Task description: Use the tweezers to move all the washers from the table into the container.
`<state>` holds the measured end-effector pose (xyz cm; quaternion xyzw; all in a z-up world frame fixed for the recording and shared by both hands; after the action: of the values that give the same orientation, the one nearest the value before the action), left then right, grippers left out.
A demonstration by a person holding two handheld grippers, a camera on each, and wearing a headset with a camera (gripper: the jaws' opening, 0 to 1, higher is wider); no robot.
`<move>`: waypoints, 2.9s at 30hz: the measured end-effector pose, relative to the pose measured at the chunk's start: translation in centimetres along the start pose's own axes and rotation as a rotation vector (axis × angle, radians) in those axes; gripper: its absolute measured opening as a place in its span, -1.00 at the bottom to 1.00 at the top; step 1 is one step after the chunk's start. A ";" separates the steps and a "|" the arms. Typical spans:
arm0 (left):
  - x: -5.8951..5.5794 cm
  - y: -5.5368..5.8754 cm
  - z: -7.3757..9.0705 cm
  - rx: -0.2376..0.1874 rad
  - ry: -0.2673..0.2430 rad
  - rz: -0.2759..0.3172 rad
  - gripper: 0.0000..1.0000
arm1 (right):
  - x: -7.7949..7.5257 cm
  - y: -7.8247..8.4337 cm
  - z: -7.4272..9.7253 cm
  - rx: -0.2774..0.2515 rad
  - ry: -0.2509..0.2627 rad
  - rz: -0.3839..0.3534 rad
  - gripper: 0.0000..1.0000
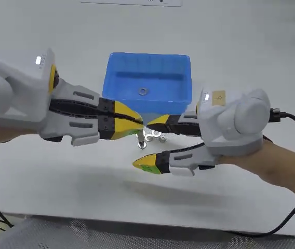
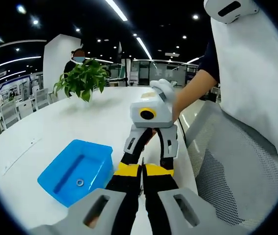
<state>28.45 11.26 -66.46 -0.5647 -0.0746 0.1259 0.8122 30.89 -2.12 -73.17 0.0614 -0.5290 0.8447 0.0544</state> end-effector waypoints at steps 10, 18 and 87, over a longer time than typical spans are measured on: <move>-0.4 0.0 0.0 0.019 0.012 -0.002 -0.90 | -0.3 -0.3 -0.3 0.013 -0.048 0.056 -0.66; -0.8 0.0 -0.4 0.036 0.032 -0.008 -0.89 | -0.1 -0.5 -0.3 0.026 -0.063 0.116 -0.74; -2.7 -0.6 4.9 -0.093 -0.248 0.120 0.32 | 0.4 -11.6 4.5 -0.004 0.191 0.269 -0.81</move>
<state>24.64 14.72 -64.13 -0.5854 -0.1462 0.2395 0.7606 32.51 -1.12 -60.83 -0.0907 -0.5267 0.8452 -0.0092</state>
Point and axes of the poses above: the centre of the closed fingertips' face, and the gripper's own axes: z roughly backward along the fingers, x roughly to its left, y roughly out of its underside, the point moved 9 cm from there along z, roughly backward along the fingers, and after that the axes turned 2 degrees about -x, right-handed, at the moved point
